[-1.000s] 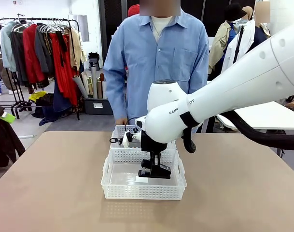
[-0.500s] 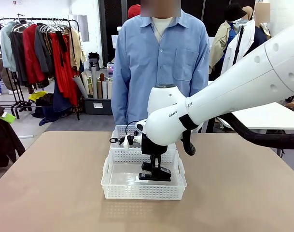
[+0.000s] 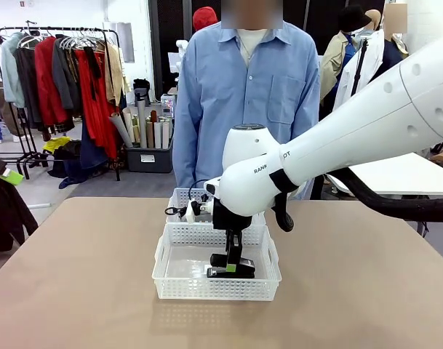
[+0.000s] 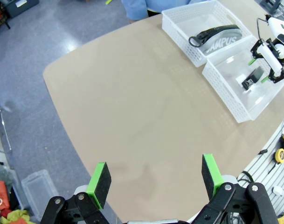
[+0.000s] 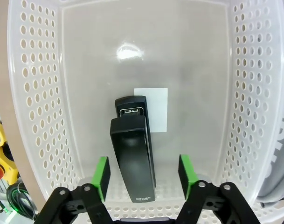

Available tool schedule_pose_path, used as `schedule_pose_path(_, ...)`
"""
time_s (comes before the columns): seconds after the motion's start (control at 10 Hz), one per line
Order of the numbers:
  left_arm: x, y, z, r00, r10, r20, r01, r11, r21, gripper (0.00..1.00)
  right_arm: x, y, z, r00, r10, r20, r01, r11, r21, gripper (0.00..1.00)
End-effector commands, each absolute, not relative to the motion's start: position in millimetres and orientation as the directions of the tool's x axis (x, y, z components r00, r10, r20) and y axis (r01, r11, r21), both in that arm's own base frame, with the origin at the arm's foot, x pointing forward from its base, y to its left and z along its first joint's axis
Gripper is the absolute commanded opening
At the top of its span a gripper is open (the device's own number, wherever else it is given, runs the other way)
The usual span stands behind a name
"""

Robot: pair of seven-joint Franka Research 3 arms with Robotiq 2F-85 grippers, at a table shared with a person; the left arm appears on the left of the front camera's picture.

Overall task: Distribute items into two baskets.
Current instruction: Place the picked Stapler into the Organizing basket as instructed by the person.

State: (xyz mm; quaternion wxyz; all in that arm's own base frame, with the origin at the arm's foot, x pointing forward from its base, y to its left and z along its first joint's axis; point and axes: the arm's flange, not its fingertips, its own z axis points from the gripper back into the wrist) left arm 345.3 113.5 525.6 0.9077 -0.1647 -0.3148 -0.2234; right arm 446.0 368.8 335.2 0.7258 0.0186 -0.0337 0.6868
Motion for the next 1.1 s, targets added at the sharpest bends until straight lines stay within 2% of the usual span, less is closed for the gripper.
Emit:
schedule_pose_path(0.0, 345, 113, 525, 0.697, -0.306, 0.649, 0.517, 0.841, -0.159, 1.00, 444, 368, 349, 0.018, 0.995, 0.093, -0.999, 0.021, -0.027, 1.00)
schedule_pose_path(0.6, 345, 113, 525, 0.697, -0.306, 0.649, 0.517, 0.841, -0.159, 1.00, 423, 366, 398, -0.001, 0.998, 0.068, -0.995, 0.007, -0.103, 1.00)
schedule_pose_path(0.8, 345, 113, 525, 0.697, -0.306, 0.649, 0.517, 0.841, -0.159, 1.00, 422, 364, 408, -0.025, 1.000, 0.009, -0.993, -0.023, -0.113, 1.00)
schedule_pose_path(0.9, 345, 113, 525, 0.697, -0.306, 0.649, 0.517, 0.841, -0.159, 1.00, 428, 372, 402, 0.020, 0.997, 0.074, -0.995, 0.027, -0.099, 1.00)
schedule_pose_path(1.0, 345, 113, 525, 0.697, -0.306, 0.649, 0.517, 0.841, -0.159, 1.00, 428, 372, 402, 0.020, 0.997, 0.074, -0.995, 0.027, -0.099, 1.00)
